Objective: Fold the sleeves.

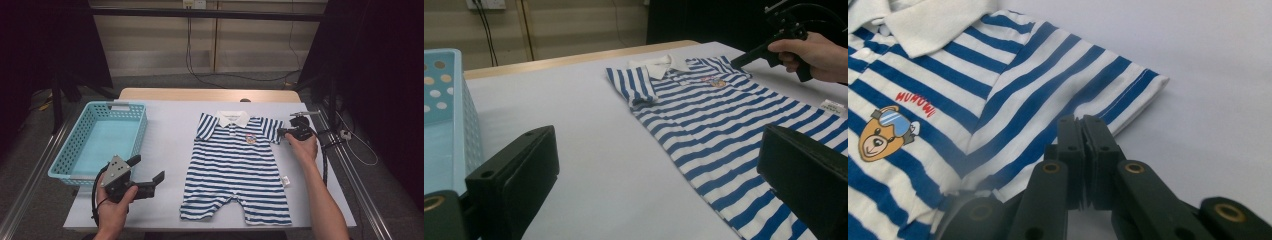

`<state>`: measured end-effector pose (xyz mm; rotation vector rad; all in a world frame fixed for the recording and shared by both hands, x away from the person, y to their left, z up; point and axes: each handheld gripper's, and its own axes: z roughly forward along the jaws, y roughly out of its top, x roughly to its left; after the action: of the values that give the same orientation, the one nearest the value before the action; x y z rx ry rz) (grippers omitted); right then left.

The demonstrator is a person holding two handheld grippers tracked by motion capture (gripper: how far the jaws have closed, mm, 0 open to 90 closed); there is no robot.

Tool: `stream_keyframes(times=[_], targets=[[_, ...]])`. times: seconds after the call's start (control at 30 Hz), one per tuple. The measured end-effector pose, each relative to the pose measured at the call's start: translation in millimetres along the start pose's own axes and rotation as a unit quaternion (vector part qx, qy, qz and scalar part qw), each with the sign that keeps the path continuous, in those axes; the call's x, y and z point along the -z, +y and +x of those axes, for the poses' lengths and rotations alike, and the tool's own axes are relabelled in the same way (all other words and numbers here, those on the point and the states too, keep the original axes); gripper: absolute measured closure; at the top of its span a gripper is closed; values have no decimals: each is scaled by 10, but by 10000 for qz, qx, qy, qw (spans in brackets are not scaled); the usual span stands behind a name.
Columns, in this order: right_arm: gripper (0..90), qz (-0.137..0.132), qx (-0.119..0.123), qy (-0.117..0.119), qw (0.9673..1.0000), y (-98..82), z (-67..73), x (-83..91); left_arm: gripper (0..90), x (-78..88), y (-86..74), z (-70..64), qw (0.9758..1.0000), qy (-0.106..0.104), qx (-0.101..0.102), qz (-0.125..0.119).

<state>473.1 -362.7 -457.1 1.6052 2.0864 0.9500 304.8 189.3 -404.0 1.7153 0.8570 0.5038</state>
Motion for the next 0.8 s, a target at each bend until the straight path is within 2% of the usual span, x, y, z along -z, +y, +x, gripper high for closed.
stream_keyframes(times=[0.03, 0.07, 0.1, 0.13, 0.17, 0.3, 0.33, 0.4, 0.47, 0.53, 0.57, 0.8], targets=[[882, -119, 161, -77, 9998, 6, -12, -18, 33, 6, 2, -1, 10000, 3, -2, -8], [884, -59, 25, -75, 10000, 6, 14, -13, 34, 6, -1, -12, 10000, 2, 78, -37], [885, -22, -15, -68, 10000, 7, 21, -8, 33, 12, 1, -7, 10000, 2, 41, -30], [886, -119, 103, -117, 9998, 7, 3, -18, 33, 16, 2, -6, 10000, 8, 41, -37], [887, -60, 21, -119, 9999, 5, 21, -9, 33, 20, 2, -3, 10000, 8, 47, -44], [888, -129, 81, -221, 9996, 10, 47, -7, 33, 26, 3, 13, 10000, 32, 20, -19], [888, -98, 23, -221, 9997, 13, 60, 3, 33, 27, 5, 16, 10000, 32, -2, -17], [888, -164, 83, -260, 9995, 22, 71, 13, 33, 27, 4, 13, 10000, 32, 5, -6], [888, -283, 242, -281, 9989, 36, 68, 26, 33, 25, 5, 12, 10000, 18, -23, -4], [888, -329, 183, -283, 9989, 49, 90, 61, 33, 22, 3, 5, 10000, 7, 15, -15], [888, -387, 268, -274, 9985, 57, 83, 72, 33, 23, 4, 6, 10000, 5, 15, -15], [888, -476, 289, -292, 9980, 88, 106, 153, 33, 28, 6, 14, 10000, 17, -9, -14]])
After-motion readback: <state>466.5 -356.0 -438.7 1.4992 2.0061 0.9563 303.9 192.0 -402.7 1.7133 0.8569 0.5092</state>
